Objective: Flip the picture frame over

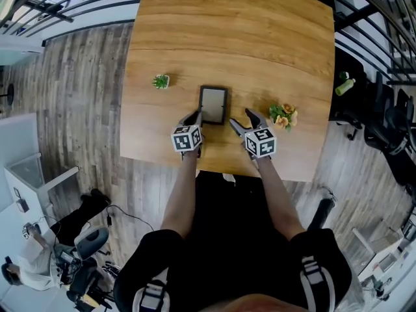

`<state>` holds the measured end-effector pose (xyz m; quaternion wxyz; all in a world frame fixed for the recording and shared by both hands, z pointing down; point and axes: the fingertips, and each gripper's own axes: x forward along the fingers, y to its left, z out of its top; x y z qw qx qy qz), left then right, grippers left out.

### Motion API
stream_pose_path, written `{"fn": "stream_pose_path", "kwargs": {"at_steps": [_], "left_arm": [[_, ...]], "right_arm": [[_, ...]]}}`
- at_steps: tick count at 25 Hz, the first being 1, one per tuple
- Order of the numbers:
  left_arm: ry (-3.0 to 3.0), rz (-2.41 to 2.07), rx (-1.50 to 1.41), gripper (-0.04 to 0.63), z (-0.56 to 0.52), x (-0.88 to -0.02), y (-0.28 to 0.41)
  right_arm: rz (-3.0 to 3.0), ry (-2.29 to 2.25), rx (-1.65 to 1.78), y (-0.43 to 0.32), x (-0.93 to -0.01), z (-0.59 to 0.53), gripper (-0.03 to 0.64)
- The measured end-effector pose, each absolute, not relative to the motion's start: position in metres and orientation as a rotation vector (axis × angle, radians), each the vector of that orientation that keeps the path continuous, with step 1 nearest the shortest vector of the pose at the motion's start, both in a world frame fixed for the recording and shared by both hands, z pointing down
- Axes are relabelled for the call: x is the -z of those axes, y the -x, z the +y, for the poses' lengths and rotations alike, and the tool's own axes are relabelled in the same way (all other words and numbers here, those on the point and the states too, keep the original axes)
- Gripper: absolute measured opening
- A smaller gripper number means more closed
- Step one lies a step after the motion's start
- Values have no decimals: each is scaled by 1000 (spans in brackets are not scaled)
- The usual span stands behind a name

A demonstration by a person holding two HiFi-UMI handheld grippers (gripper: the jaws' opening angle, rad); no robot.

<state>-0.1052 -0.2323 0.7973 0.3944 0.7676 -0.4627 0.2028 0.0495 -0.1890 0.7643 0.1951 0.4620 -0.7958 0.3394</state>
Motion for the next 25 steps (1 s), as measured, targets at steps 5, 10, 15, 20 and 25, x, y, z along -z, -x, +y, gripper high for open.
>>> {"fn": "stream_pose_path", "kwargs": {"at_steps": [5,10,15,20,25], "left_arm": [[-1951,-1192,-483,57,-230,-788,109],[-1961,-1209,-455,57,-224,-775,110],[-1978,-1229,-430,57,-217,-759,110],[-1997,-1255,-398,57,-209,-743,109],[-2029,-1286,-359,57,-201,-722,107]], "right_arm": [[-2249,-1270,-988,-45,-764,-188,319],[-2275,-1239,-1007,-40,-760,-186,311],[-2313,-1210,-1050,-37,-755,-183,301],[-2366,-1158,-1053,-30,-746,-175,278],[-2463,-1067,-1067,-19,-730,-164,244]]}}
